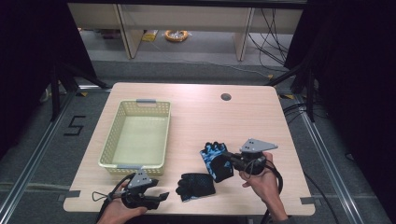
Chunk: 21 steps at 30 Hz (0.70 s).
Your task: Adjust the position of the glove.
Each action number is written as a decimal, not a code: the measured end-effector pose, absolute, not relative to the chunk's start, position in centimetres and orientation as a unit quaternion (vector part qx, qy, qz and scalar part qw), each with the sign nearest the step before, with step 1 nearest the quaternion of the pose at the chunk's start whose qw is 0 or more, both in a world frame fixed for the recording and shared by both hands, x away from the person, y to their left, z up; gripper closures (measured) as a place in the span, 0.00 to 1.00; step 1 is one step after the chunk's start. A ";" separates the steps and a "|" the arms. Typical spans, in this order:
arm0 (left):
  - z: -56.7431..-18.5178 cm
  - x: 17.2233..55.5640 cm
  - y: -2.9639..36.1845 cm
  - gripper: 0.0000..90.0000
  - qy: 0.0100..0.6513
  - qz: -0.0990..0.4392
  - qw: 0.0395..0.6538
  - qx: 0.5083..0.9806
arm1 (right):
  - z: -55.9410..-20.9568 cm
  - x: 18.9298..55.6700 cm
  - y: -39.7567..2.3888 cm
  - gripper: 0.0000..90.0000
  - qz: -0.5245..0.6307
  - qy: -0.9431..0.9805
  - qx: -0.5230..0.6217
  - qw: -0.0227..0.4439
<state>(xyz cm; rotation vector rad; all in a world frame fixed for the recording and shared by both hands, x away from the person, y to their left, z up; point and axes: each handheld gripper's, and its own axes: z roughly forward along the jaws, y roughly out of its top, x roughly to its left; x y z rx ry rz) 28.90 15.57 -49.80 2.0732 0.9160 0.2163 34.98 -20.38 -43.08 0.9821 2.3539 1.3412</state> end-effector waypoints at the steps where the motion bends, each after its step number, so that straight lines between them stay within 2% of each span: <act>1: -49.8 28.9 15.6 0.40 0.366 0.086 0.419 0.827 | -43.4 34.8 -19.7 1.00 0.466 0.816 0.319 0.122; 9: -49.8 29.0 15.6 0.40 0.367 0.086 0.422 0.824 | -44.7 33.8 -16.9 1.00 0.458 0.842 0.275 0.074; 21: -49.8 29.1 15.5 0.40 0.362 0.085 0.416 0.830 | -47.3 34.2 -14.2 1.00 0.428 0.869 0.246 0.033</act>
